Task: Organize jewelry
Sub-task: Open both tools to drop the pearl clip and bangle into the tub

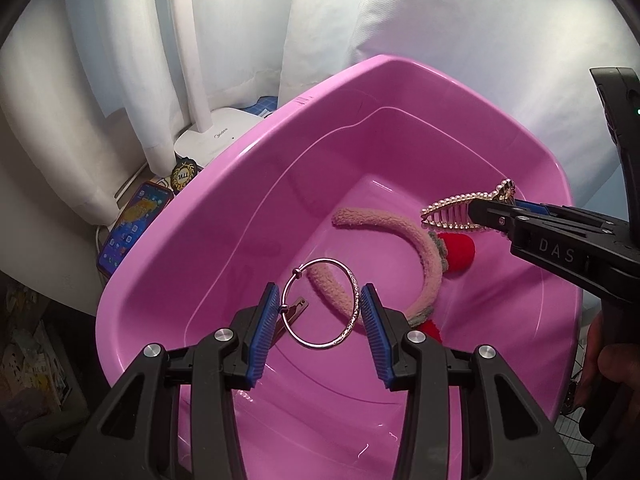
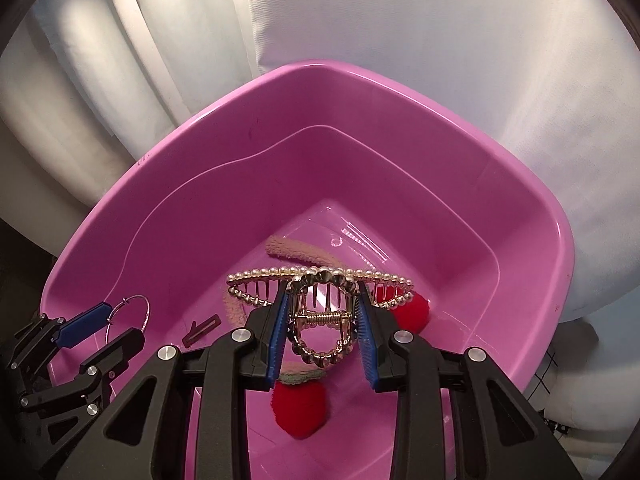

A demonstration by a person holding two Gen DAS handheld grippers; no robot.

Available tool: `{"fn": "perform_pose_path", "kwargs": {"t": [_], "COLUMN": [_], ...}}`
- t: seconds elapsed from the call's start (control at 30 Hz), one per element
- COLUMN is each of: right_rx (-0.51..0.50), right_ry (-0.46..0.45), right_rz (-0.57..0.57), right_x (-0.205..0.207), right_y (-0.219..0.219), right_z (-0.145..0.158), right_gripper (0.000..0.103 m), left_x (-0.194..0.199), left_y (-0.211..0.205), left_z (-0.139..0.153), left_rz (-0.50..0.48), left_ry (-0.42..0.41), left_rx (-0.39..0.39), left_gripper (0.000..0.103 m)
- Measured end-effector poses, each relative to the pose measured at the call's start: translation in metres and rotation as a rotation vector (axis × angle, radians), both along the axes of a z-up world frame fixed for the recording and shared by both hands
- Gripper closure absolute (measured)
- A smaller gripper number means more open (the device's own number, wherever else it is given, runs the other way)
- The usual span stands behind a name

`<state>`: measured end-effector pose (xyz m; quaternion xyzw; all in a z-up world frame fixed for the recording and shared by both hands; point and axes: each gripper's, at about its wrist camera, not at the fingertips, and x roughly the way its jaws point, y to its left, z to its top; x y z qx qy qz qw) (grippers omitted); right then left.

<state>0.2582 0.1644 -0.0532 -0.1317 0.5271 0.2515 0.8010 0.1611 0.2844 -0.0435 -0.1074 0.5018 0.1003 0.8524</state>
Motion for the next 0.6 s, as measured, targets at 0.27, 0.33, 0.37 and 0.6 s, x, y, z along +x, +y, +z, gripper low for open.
{"fn": "perform_pose_path", "kwargs": {"t": [0.27, 0.33, 0.37, 0.6], "right_rx": [-0.034, -0.038, -0.039, -0.03], "right_ry": [0.026, 0.034, 0.028, -0.003], "right_rz": [0.005, 0.003, -0.001, -0.01], "right_x": [0.002, 0.005, 0.006, 0.008], "right_y": [0.006, 0.008, 0.008, 0.006], "right_z": [-0.011, -0.015, -0.016, -0.007], "right_gripper": [0.073, 0.071, 0.066, 0.054], "left_x": [0.002, 0.003, 0.003, 0.001], "left_y": [0.002, 0.004, 0.005, 0.0], "left_z": [-0.004, -0.006, -0.006, 0.004], "left_rz": [0.002, 0.01, 0.015, 0.011], "left_ry": [0.034, 0.043, 0.045, 0.012], "left_rx": [-0.009, -0.018, -0.017, 0.035], "left_gripper": [0.061, 0.061, 0.06, 0.023]}}
